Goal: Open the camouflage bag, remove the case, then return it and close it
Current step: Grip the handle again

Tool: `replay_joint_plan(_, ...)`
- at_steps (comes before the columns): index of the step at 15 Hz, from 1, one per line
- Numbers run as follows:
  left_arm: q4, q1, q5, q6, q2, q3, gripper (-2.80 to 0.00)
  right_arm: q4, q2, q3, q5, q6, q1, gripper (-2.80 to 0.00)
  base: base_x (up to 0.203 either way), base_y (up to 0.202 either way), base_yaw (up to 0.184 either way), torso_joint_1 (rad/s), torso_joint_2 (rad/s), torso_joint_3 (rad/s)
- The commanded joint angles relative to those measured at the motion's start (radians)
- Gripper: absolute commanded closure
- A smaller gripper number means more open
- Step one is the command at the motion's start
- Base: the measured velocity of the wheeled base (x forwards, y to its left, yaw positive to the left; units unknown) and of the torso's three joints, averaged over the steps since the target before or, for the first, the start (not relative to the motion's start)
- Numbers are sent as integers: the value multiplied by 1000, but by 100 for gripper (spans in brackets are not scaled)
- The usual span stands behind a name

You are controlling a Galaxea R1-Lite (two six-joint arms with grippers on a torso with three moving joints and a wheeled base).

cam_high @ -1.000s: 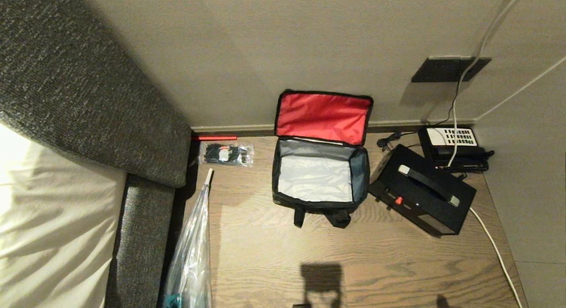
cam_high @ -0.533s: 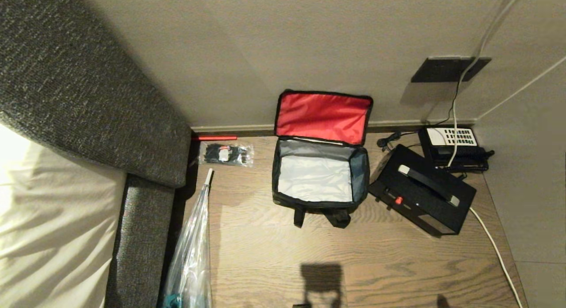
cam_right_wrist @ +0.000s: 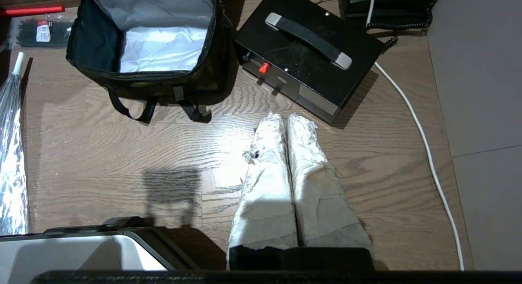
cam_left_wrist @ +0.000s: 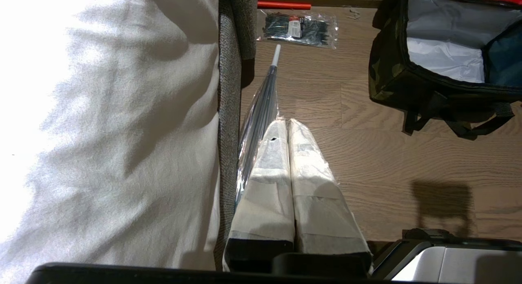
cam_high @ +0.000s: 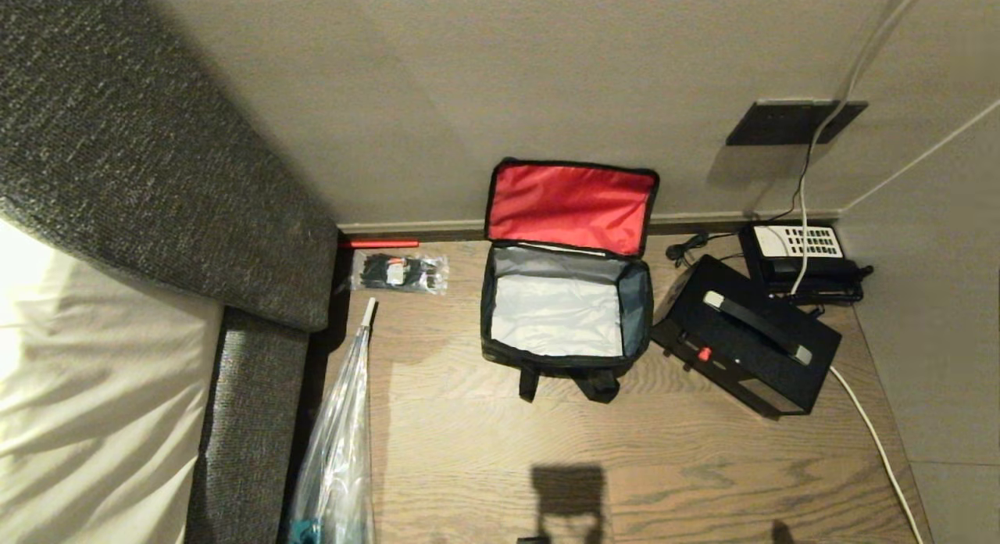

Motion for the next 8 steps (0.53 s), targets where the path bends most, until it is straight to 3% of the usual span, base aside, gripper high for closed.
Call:
replay_joint_plan(1,0,0,1,0,-2,-1,0,1,4,0,-1,0,0,0,0,0,0,0,0,0)
replay_joint_plan(8,0,0,1,0,-2,0,0,1,4,0,-1,0,-1,0,0,0,0,0,0,0)
